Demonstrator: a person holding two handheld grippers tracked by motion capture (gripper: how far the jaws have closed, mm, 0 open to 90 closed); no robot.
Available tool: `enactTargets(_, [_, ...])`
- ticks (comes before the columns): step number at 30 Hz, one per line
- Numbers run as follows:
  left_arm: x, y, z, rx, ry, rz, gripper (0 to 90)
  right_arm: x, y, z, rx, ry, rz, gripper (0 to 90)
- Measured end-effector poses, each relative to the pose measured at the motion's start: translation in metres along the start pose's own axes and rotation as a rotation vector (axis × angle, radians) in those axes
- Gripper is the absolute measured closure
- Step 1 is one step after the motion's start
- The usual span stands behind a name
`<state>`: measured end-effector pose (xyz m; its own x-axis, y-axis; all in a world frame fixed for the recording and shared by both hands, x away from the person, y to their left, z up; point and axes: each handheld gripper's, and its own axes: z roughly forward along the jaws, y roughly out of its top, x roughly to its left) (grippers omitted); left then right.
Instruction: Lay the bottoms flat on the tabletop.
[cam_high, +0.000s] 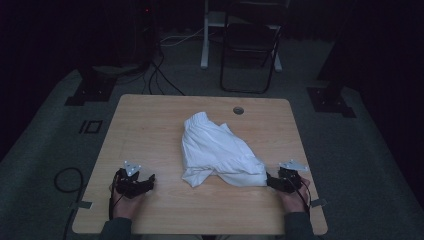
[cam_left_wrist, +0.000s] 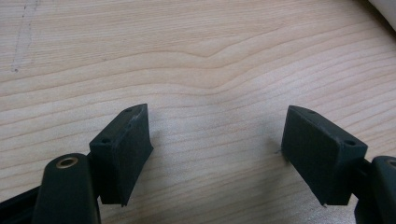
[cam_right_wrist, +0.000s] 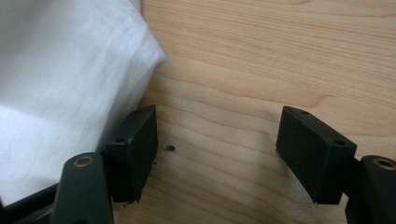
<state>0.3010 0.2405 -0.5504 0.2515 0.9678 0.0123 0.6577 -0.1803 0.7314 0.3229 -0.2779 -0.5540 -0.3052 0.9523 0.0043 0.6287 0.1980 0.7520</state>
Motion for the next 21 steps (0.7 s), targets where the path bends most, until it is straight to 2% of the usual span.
enactTargets(16, [0.0005,0.0002,0.0000,0.000,-0.002,0.003,24.2,-0.0003,0.0008,0.0011,0.001,0.010,-0.011,27.0])
enactTargets(21, [0.0021,-0.0007,-0.0014,-0.009,-0.004,0.002,30.8,-0.0003,0.0010,0.0014,0.003,0.013,-0.015,26.9])
